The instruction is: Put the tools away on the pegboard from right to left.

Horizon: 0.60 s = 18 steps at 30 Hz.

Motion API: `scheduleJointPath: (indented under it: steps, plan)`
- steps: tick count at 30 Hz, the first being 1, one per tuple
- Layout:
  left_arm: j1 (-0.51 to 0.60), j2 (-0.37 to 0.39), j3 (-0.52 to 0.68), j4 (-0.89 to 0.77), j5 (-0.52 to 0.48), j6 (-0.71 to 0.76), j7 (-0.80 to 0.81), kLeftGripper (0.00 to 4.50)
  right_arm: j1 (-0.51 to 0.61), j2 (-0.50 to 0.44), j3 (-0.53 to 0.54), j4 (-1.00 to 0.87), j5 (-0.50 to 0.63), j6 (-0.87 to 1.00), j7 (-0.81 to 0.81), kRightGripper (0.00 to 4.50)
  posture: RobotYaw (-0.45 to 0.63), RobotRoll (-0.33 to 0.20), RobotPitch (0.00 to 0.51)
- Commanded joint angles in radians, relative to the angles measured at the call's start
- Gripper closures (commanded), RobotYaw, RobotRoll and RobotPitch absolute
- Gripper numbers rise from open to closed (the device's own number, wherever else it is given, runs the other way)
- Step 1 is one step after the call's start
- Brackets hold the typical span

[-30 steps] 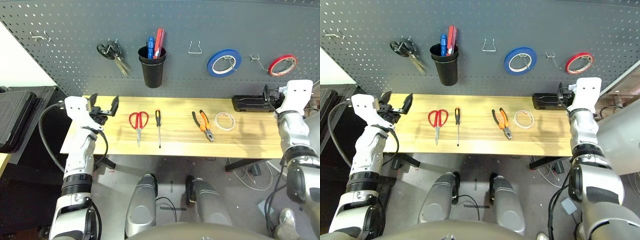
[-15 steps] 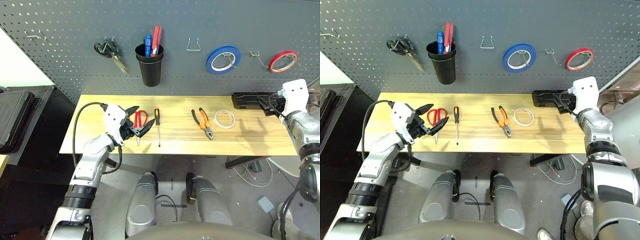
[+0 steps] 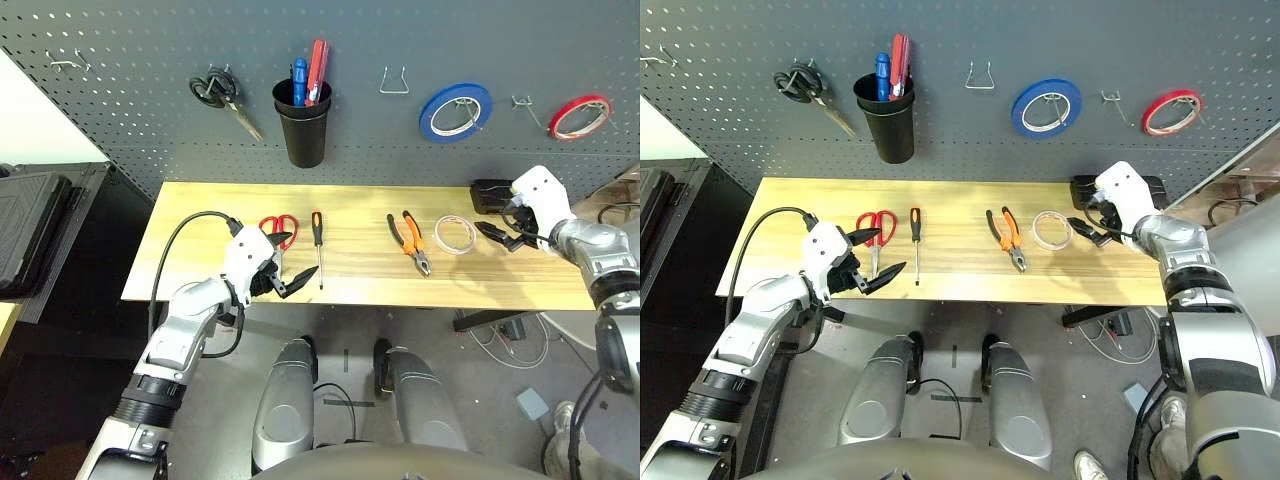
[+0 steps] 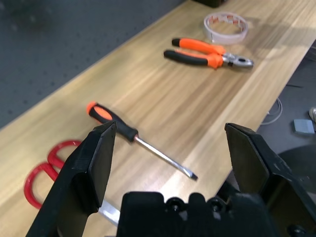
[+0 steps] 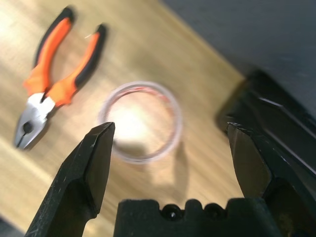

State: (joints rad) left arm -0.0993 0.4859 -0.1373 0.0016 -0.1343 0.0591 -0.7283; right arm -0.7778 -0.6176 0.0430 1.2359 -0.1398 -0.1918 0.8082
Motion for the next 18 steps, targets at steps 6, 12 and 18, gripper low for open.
scheduleJointPath:
  steps: [6,12,18]
  plan:
    - [0.073,0.027,-0.003,-0.106,0.01,0.055,0.0,0.01,-0.03,0.064,0.091,0.072,-0.099,0.057,-0.002,0.0,0.36,0.0,0.295]
    - [0.11,0.046,0.002,-0.163,0.006,0.094,0.003,0.01,-0.037,0.109,0.124,0.092,-0.141,0.088,-0.029,0.0,0.37,0.0,0.321]
    - [0.134,0.063,0.014,-0.21,0.001,0.128,0.005,0.01,-0.023,0.143,0.148,0.103,-0.169,0.13,-0.079,0.0,0.39,0.0,0.342]
